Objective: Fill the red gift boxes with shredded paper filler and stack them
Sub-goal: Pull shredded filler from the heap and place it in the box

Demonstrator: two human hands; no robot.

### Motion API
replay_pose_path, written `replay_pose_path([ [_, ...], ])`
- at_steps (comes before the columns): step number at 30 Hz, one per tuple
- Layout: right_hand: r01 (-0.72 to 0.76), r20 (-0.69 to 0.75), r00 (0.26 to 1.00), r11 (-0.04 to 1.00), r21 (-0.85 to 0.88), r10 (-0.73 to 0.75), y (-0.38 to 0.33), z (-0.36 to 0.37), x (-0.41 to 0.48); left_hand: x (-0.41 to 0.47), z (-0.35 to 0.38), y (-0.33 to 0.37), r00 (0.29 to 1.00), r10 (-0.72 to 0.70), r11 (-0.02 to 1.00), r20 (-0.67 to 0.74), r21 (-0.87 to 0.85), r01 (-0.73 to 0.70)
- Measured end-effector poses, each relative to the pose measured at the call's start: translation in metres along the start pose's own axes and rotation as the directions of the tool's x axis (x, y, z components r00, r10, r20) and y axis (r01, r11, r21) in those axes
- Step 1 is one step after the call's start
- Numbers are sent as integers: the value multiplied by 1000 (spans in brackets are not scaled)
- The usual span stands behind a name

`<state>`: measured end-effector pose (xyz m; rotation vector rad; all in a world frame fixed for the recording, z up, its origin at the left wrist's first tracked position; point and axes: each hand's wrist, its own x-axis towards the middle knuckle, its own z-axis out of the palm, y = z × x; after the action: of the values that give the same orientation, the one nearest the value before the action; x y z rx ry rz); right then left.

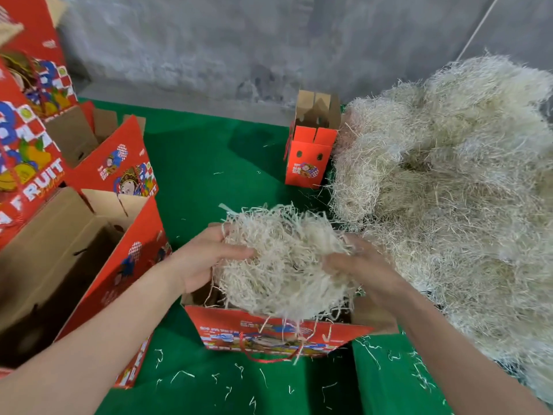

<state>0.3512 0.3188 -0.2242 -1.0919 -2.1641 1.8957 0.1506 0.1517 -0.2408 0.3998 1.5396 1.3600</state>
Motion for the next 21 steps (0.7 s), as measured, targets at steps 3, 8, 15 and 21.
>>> replay_pose_path([
  [3,-2,139,990,999,46,-5,-7,21,4,0,24,-1,997,17,987,69,160,-28],
  [8,44,-51,998,998,53,-41,-8,26,17,0,28,9,997,33,999,-66,-15,-35],
  [15,-8,-121,993,1000,24,11,4,-3,13,-7,3,12,998,-37,986,53,-159,45],
  [21,-4,110,994,997,-71,12,-4,22,19,6,39,3,990,-109,936,88,344,72],
])
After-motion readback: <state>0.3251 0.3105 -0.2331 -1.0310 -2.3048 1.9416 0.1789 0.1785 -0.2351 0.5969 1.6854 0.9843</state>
